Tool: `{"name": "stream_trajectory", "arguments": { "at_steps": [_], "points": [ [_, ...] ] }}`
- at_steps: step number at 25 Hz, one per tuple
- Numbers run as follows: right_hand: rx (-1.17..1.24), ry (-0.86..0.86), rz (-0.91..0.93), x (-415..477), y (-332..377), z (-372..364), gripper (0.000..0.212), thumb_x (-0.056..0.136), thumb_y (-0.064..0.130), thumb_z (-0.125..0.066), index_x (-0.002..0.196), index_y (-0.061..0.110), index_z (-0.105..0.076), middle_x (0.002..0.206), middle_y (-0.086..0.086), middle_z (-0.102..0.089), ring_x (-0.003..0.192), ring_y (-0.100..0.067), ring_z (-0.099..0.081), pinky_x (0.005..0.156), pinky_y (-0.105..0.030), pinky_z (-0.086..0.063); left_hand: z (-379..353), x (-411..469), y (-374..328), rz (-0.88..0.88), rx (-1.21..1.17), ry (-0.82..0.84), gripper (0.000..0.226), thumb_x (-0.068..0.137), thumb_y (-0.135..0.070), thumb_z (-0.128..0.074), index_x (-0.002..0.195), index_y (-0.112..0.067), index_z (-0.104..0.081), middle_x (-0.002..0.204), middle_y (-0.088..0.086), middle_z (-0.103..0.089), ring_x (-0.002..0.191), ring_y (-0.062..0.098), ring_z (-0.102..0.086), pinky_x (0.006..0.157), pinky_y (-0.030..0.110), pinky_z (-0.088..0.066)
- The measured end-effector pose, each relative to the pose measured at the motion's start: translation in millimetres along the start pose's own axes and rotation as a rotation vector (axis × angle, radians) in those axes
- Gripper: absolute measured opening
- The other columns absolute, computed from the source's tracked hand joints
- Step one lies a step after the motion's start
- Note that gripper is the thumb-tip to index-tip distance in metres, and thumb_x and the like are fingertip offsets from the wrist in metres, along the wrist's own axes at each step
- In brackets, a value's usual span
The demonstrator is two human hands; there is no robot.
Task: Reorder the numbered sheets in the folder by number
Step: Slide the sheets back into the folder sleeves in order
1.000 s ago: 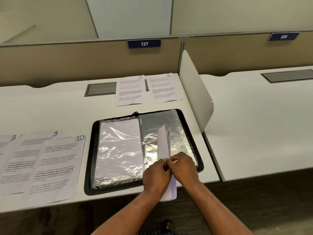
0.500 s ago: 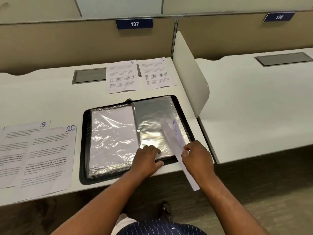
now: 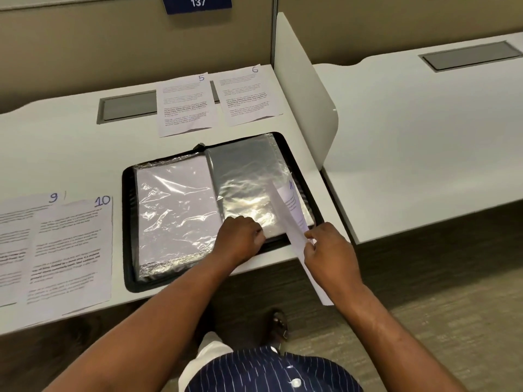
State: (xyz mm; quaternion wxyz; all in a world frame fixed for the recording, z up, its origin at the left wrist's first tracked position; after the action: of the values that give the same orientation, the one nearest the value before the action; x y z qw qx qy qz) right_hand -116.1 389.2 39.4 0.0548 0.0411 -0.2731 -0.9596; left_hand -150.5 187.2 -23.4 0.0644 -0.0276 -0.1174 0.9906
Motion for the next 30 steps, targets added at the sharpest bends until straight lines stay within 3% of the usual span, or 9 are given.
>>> {"name": "stream_trajectory", "arguments": {
  "at_steps": [7, 12, 17, 19, 21, 24, 27, 30],
  "points": [
    [0.042, 0.009, 0.041, -15.6, 1.9, 3.1, 0.029, 0.098, 0.016, -0.063, 0.126, 0.010, -0.068, 0.120, -0.001, -0.060, 0.099, -0.014, -0.065, 0.085, -0.028, -0.059, -8.2, -4.3, 31.0, 0.333, -0.400, 0.079, 0.018, 0.086, -0.047, -0.072, 0.087, -0.030, -0.077, 0.087, -0.014, -0.069, 0.085, 0.010, -0.061, 0.072, 0.028, -0.044],
    [0.069, -0.016, 0.093, -27.5, 7.8, 10.7, 0.030, 0.098, 0.013, -0.063, 0.127, 0.012, -0.066, 0.119, 0.002, -0.059, 0.101, -0.008, -0.059, 0.086, -0.023, -0.058, -12.6, -4.6, 41.4, 0.378, -0.558, 0.135, 0.018, 0.092, -0.036, -0.071, 0.098, -0.022, -0.079, 0.102, -0.004, -0.076, 0.095, 0.014, -0.066, 0.087, 0.034, -0.053],
    [0.077, -0.049, 0.221, -45.7, 27.9, 17.5, 0.029, 0.095, 0.008, -0.066, 0.123, 0.010, -0.068, 0.117, 0.002, -0.060, 0.102, -0.005, -0.053, 0.088, -0.016, -0.055, -11.7, -5.8, 42.8, 0.420, -0.621, 0.131, 0.009, 0.087, -0.029, -0.078, 0.092, -0.022, -0.080, 0.090, -0.008, -0.074, 0.086, 0.009, -0.066, 0.079, 0.030, -0.052],
    [0.063, -0.031, 0.283, -60.5, 35.2, 10.6, 0.029, 0.094, 0.007, -0.068, 0.122, 0.008, -0.070, 0.113, 0.002, -0.062, 0.101, -0.005, -0.056, 0.088, -0.016, -0.056, -10.5, -8.4, 44.7, 0.449, -0.605, 0.123, 0.004, 0.088, -0.023, -0.077, 0.086, -0.019, -0.078, 0.087, -0.003, -0.073, 0.084, 0.017, -0.068, 0.079, 0.035, -0.054],
    [0.034, 0.012, 0.290, -71.9, 33.8, -2.2, 0.030, 0.094, 0.010, -0.067, 0.123, 0.009, -0.070, 0.114, 0.003, -0.062, 0.104, -0.007, -0.059, 0.089, -0.021, -0.059, -11.0, -9.8, 49.2, 0.466, -0.596, 0.112, 0.013, 0.086, -0.009, -0.072, 0.079, -0.019, -0.076, 0.088, 0.004, -0.075, 0.086, 0.025, -0.070, 0.080, 0.038, -0.056],
    [-0.047, 0.061, 0.244, -81.5, 24.5, -18.3, 0.029, 0.095, 0.013, -0.067, 0.123, 0.013, -0.071, 0.121, 0.004, -0.062, 0.115, -0.011, -0.059, 0.094, -0.026, -0.058, -16.2, -19.4, 59.6, 0.591, -0.847, 0.078, 0.033, 0.079, 0.003, -0.073, 0.074, -0.029, -0.080, 0.086, -0.001, -0.079, 0.086, 0.021, -0.074, 0.084, 0.038, -0.061],
    [-0.127, 0.092, 0.208, -84.5, 23.1, -23.0, 0.029, 0.095, 0.017, -0.069, 0.124, 0.017, -0.070, 0.126, 0.004, -0.061, 0.118, -0.013, -0.059, 0.095, -0.028, -0.058, -14.0, -24.8, 58.1, 0.628, -1.041, 0.024, 0.006, 0.080, -0.015, -0.082, 0.080, -0.021, -0.081, 0.084, 0.001, -0.079, 0.086, 0.023, -0.075, 0.087, 0.042, -0.061],
    [-0.214, 0.152, 0.193, -79.1, 26.8, -28.1, 0.028, 0.095, 0.018, -0.068, 0.123, 0.018, -0.071, 0.127, 0.003, -0.062, 0.117, -0.014, -0.059, 0.096, -0.028, -0.057, -3.0, -30.3, 52.5, 0.606, -0.995, -0.056, 0.012, 0.084, -0.027, -0.080, 0.091, -0.018, -0.082, 0.094, 0.002, -0.079, 0.088, 0.018, -0.072, 0.084, 0.031, -0.056]
  ]
}}
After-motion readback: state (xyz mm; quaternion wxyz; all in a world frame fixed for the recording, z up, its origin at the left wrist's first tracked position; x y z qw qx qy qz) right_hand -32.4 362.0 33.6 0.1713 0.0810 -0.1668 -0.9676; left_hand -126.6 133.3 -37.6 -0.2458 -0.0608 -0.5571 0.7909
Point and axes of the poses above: each hand's wrist, its own x-axis towards the middle knuckle, its own z-axis out of the back of the hand, y = z × x, the point moved 9 cm from there along x, towards the middle knuckle
